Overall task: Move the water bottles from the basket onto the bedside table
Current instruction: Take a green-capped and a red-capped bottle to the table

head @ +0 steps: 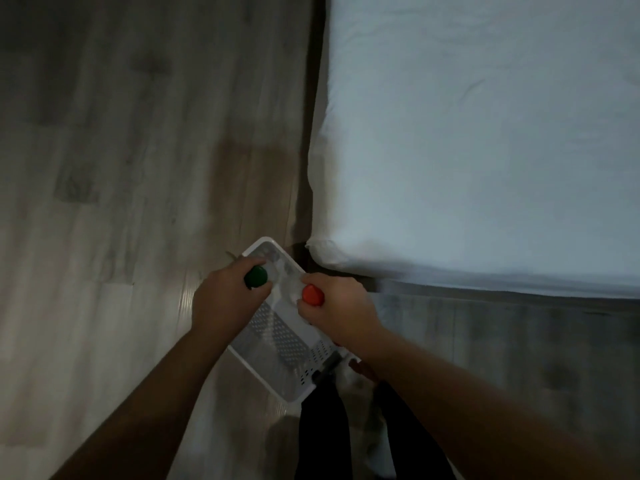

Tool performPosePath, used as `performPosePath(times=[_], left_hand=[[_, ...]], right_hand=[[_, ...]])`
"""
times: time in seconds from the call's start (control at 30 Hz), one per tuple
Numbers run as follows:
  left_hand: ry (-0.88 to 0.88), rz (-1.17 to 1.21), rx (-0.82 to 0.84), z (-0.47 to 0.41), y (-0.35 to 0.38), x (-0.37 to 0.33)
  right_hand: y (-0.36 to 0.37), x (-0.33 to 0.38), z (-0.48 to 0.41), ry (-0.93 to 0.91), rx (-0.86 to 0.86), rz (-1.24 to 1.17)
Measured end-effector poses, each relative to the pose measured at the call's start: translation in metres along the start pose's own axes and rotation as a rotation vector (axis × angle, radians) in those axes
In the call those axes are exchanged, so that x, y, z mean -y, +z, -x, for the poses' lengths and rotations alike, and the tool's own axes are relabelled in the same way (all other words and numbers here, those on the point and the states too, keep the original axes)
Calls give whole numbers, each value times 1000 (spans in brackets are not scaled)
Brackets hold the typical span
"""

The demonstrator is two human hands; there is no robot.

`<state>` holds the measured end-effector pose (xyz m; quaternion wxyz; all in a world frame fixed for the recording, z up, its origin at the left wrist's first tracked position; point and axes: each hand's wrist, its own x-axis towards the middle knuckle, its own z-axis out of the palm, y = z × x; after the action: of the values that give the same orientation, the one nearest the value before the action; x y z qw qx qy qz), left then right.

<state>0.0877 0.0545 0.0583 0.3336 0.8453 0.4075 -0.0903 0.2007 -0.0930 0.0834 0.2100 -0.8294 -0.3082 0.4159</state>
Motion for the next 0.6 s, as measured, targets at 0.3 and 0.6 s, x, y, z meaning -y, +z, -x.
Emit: performPosePath(times=[0.3,0.6], left_hand=[[155,83,-25,117,-70,-133],[375,80,68,239,-20,-267]], right_hand=[[-101,-5,159,56,-421,-259],[-169,-110,336,277,-824,-411]])
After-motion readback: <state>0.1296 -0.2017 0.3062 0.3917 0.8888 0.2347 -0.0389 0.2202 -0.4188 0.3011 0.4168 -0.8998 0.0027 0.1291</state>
